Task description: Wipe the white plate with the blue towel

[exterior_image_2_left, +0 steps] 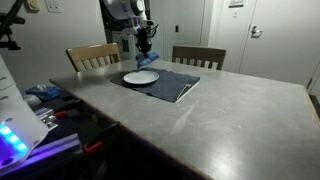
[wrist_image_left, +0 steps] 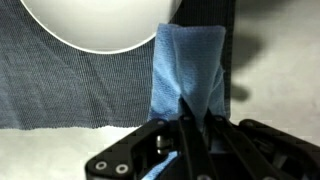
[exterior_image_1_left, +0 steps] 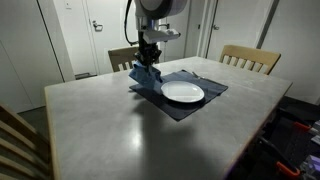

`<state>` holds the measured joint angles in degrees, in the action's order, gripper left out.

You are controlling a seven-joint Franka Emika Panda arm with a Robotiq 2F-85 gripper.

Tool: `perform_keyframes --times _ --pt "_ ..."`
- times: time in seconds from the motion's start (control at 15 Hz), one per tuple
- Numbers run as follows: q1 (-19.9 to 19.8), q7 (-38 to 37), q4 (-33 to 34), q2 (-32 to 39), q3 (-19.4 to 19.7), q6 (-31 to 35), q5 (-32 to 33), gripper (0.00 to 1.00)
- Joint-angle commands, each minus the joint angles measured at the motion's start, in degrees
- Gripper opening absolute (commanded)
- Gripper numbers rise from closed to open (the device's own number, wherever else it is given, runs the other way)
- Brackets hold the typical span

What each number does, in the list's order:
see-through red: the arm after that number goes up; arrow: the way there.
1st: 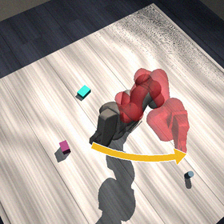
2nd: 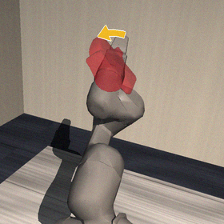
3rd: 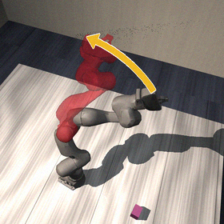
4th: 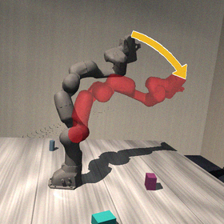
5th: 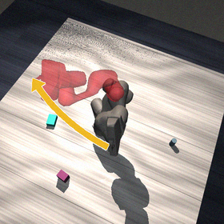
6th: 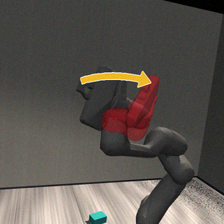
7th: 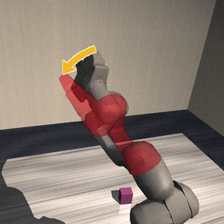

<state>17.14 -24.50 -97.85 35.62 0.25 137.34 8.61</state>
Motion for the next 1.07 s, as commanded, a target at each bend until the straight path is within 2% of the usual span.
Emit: perform_keyframes --times 0.0,0.33,1.0 --pt "-0.7 4.0 6.8 5.7 -0.4 0.1 -0.1 0.03" --pt "-1.4 9.3 13.8 11.3 -1.6 -3.3 -1.6 0.03" --pt "-4.0 17.3 22.8 18.8 -4.4 -14.5 -6.1 0.03"
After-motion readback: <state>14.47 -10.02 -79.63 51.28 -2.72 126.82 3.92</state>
